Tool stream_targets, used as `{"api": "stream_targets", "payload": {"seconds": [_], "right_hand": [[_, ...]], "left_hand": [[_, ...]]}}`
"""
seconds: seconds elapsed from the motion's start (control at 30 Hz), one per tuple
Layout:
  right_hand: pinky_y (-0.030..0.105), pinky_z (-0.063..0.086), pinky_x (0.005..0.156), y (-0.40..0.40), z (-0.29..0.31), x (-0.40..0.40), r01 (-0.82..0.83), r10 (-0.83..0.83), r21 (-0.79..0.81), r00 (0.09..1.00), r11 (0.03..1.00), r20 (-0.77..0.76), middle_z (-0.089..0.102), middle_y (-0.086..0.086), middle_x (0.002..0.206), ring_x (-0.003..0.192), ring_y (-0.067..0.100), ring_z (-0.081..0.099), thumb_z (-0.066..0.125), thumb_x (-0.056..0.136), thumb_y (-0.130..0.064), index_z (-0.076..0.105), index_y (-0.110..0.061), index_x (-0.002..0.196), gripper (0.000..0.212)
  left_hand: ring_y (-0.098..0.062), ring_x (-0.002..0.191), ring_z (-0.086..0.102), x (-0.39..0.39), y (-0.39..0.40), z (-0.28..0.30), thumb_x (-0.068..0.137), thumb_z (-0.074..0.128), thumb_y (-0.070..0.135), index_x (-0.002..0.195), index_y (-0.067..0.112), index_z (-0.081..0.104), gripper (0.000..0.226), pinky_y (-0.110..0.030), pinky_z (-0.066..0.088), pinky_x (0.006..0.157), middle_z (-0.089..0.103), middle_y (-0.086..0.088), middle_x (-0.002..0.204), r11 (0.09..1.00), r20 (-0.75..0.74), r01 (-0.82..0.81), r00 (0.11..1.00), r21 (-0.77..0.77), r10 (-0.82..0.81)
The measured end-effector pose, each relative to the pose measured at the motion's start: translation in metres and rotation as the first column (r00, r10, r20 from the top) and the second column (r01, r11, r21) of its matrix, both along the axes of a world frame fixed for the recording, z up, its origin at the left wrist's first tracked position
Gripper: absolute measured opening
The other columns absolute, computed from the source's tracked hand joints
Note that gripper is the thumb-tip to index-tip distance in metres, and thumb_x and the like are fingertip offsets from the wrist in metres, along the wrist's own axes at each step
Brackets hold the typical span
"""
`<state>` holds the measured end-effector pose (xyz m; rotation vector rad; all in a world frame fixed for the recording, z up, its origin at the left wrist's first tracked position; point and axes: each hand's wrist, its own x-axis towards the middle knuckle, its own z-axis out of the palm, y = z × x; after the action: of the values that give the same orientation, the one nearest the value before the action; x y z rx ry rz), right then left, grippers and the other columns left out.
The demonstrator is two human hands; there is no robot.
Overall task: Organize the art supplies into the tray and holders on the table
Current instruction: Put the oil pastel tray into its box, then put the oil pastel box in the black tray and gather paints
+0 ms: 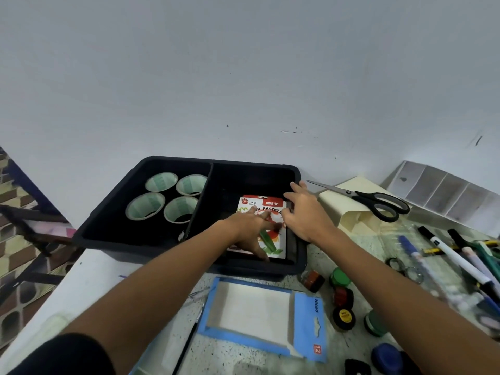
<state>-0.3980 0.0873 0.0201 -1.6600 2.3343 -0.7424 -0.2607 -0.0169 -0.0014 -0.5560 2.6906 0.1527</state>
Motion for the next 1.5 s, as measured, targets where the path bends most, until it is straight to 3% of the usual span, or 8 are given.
{"api": "stream_targets", "payload": {"seconds": [0.17, 0.3, 0.5, 0.6, 0.7, 0.87, 1.07, 1.5], "right_hand": [[0.039, 0.037, 0.107, 0.008, 0.005, 0.001, 0.005, -0.021, -0.097, 0.987, 0.995, -0.157, 0.050, 0.011, 0.143, 0.136, 0.024, 0.040, 0.051, 0.093, -0.026, 0.063, -0.007, 0.123, 0.038], [0.038, 0.045, 0.093, 0.025, 0.019, 0.011, -0.109, 0.051, -0.155, 0.940, 0.982, -0.337, 0.063, 0.011, 0.123, 0.111, 0.027, 0.057, 0.050, 0.095, -0.024, 0.064, -0.007, 0.120, 0.034], [0.043, 0.053, 0.088, 0.118, 0.021, 0.044, -0.399, 0.257, -0.296, 0.870, 0.868, -0.420, 0.065, 0.017, 0.114, 0.107, 0.033, 0.062, 0.056, 0.085, -0.010, 0.066, 0.002, 0.113, 0.033], [0.043, 0.054, 0.090, 0.173, 0.008, 0.057, -0.544, 0.424, -0.200, 0.794, 0.815, -0.435, 0.065, 0.021, 0.115, 0.105, 0.036, 0.063, 0.066, 0.080, -0.010, 0.066, 0.005, 0.114, 0.037], [0.042, 0.056, 0.088, 0.222, -0.011, 0.070, -0.663, 0.586, -0.010, 0.667, 0.748, -0.461, 0.065, 0.021, 0.120, 0.110, 0.034, 0.064, 0.074, 0.078, -0.022, 0.066, 0.002, 0.118, 0.047], [0.045, 0.042, 0.106, 0.273, -0.037, 0.077, -0.681, 0.738, 0.306, 0.538, 0.665, -0.408, 0.044, 0.019, 0.147, 0.135, 0.033, 0.044, 0.047, 0.092, -0.058, 0.046, -0.007, 0.142, 0.072], [0.042, -0.004, 0.118, 0.276, -0.054, 0.070, -0.698, 0.803, 0.397, 0.524, 0.596, -0.284, -0.022, 0.004, 0.160, 0.148, 0.025, -0.017, 0.035, 0.096, -0.059, -0.011, -0.026, 0.154, 0.081], [0.029, 0.000, 0.121, 0.264, -0.059, 0.061, -0.717, 0.774, 0.294, 0.584, 0.633, -0.244, -0.012, -0.006, 0.161, 0.150, 0.013, -0.008, 0.045, 0.094, -0.054, 0.006, -0.032, 0.155, 0.076]], "left_hand": [[-0.033, 0.142, 0.022, -0.003, 0.009, 0.012, 0.076, 0.074, 0.054, 0.149, 0.035, 0.030, 0.087, -0.049, 0.035, 0.110, 0.017, -0.002, 0.160, 0.999, 0.029, -0.041, 0.999, 0.028, 0.040], [-0.019, 0.111, 0.054, 0.005, 0.039, 0.041, 0.080, 0.077, 0.035, 0.132, 0.016, 0.052, 0.061, -0.034, 0.048, 0.095, 0.056, -0.005, 0.130, 0.958, -0.228, -0.076, 0.963, 0.275, 0.141], [-0.020, 0.130, 0.045, 0.086, 0.110, 0.068, 0.087, 0.068, 0.038, 0.141, 0.010, 0.049, 0.063, -0.034, 0.040, 0.107, 0.048, -0.006, 0.145, 0.984, -0.542, 0.172, 0.823, -0.045, -0.169], [-0.030, 0.130, 0.049, 0.119, 0.157, 0.050, 0.082, 0.074, 0.039, 0.136, 0.003, 0.053, 0.068, -0.038, 0.042, 0.107, 0.052, -0.014, 0.140, 0.965, -0.587, 0.217, 0.766, -0.149, -0.263], [-0.036, 0.135, 0.044, 0.142, 0.198, 0.016, 0.080, 0.073, 0.051, 0.138, 0.002, 0.051, 0.079, -0.050, 0.038, 0.110, 0.050, -0.018, 0.142, 0.970, -0.528, 0.220, 0.814, -0.107, -0.243], [-0.033, 0.146, 0.022, 0.162, 0.249, -0.033, 0.082, 0.058, 0.070, 0.148, 0.004, 0.035, 0.096, -0.053, 0.027, 0.116, 0.029, -0.016, 0.156, 0.992, -0.464, 0.113, 0.877, -0.058, -0.127], [-0.036, 0.135, 0.044, 0.161, 0.263, -0.046, 0.086, 0.057, 0.063, 0.140, 0.000, 0.047, 0.084, -0.051, 0.045, 0.103, 0.049, -0.021, 0.141, 0.985, -0.534, 0.043, 0.836, -0.167, -0.126], [-0.033, 0.126, 0.052, 0.159, 0.251, -0.059, 0.085, 0.058, 0.061, 0.135, 0.000, 0.053, 0.079, -0.041, 0.040, 0.109, 0.055, -0.017, 0.135, 0.984, -0.637, 0.033, 0.758, -0.173, -0.137]]}}
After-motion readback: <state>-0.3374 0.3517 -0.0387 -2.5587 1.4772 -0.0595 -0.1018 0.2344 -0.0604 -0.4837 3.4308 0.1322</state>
